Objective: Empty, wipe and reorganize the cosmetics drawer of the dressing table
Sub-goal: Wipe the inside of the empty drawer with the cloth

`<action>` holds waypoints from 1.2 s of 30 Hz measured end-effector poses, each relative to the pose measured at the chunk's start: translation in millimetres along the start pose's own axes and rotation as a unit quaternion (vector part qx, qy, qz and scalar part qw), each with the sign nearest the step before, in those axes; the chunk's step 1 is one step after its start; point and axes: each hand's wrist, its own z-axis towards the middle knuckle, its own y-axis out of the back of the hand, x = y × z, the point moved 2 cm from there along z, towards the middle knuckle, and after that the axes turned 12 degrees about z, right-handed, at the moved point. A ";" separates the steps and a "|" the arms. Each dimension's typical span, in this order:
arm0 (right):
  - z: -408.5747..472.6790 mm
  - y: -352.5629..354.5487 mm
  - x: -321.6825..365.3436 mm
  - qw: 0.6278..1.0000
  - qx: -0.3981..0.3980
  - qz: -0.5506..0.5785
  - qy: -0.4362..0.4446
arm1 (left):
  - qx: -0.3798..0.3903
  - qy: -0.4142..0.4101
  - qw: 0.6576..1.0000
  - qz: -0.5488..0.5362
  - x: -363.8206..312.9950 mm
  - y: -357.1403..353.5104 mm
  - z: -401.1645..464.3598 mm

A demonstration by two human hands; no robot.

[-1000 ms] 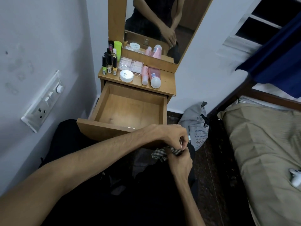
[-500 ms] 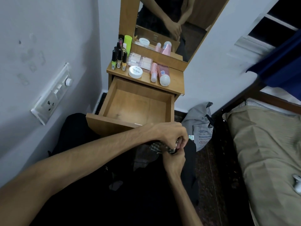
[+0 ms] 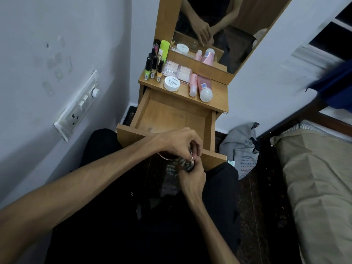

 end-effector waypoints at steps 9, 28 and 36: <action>-4.0 -38.1 11.9 0.996 0.040 -0.027 0.072 | -0.018 0.072 0.996 -0.047 31.6 20.2 -29.9; -1.4 -149.5 12.7 0.974 0.105 -0.129 0.156 | -0.217 0.150 0.958 -0.111 91.8 40.4 -109.6; 3.2 -172.9 20.6 0.922 0.255 -0.245 0.160 | -0.352 0.151 0.915 -0.125 111.1 48.3 -128.6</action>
